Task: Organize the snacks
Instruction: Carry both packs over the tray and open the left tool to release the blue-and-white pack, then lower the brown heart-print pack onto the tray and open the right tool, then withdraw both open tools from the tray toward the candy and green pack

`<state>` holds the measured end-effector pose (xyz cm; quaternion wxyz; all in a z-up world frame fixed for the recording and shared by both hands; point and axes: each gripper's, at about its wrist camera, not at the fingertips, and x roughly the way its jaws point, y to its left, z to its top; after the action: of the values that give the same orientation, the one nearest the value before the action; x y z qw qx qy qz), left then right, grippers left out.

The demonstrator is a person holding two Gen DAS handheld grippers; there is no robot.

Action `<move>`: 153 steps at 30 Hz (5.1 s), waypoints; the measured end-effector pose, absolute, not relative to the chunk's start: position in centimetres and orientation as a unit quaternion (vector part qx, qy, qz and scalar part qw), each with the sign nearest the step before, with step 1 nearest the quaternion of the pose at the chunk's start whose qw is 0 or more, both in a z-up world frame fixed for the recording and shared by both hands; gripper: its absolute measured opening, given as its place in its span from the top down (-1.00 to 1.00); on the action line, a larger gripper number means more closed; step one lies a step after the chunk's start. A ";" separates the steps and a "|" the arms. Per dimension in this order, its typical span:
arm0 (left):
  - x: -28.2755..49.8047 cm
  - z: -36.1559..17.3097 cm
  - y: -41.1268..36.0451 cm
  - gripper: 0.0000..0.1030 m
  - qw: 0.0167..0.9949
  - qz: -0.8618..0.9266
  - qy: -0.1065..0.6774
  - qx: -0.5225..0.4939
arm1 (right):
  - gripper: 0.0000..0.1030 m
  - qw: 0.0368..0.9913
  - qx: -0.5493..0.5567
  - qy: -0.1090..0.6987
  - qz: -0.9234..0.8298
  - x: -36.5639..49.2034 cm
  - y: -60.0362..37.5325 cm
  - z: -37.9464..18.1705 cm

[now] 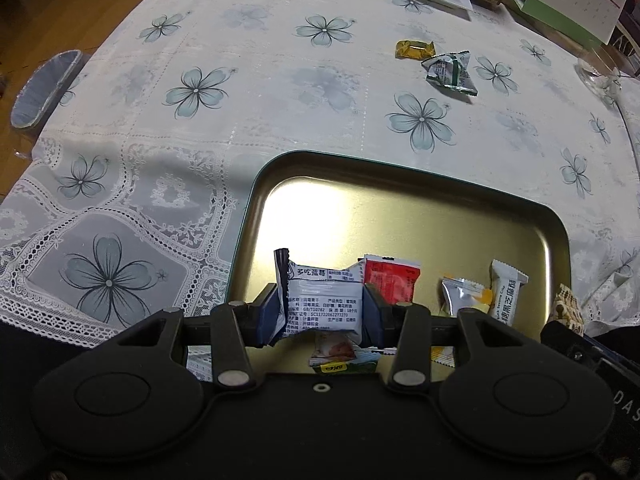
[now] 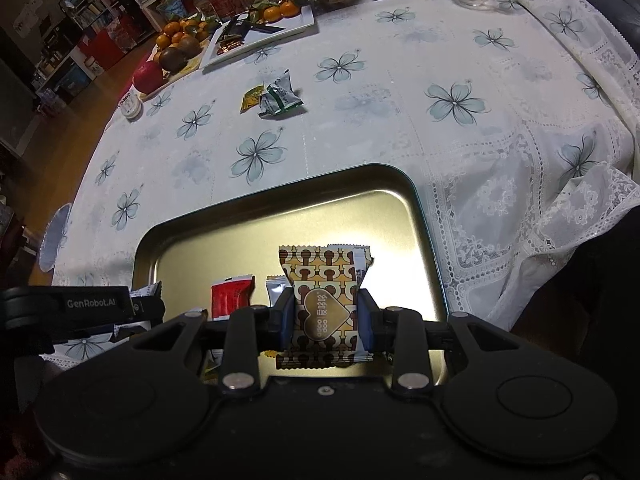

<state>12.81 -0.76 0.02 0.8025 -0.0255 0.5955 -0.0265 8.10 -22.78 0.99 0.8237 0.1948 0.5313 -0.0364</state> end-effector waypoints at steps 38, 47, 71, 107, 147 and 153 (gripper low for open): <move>13.1 -1.5 -1.9 -0.06 0.780 -0.032 0.625 0.019 | 0.35 0.805 0.211 0.549 -0.075 10.2 -24.9 -1.7; 10.7 -2.0 -2.2 -0.06 0.769 -0.048 0.638 0.017 | 0.35 0.807 0.184 0.556 -0.071 9.1 -24.4 -1.4; 8.7 -2.0 -2.3 -0.06 0.766 -0.057 0.640 0.017 | 0.27 0.802 0.185 0.565 -0.058 7.1 -24.5 0.1; 7.6 -1.8 -2.0 -0.06 0.771 -0.034 0.636 0.034 | -0.19 0.787 0.126 0.604 0.000 6.5 -21.0 -1.3; 14.6 -0.7 -1.4 -0.06 0.797 -0.034 0.602 0.023 | -0.58 0.833 0.085 0.547 0.018 14.7 -20.6 1.4; 18.2 -1.4 -1.6 -0.06 0.789 -0.048 0.612 0.019 | -0.41 0.822 0.102 0.560 0.006 18.8 -21.7 0.1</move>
<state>18.24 -1.62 -1.41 0.7894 0.0191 0.6117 -0.0481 18.80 -21.71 0.07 0.8220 0.1018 0.5603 0.0062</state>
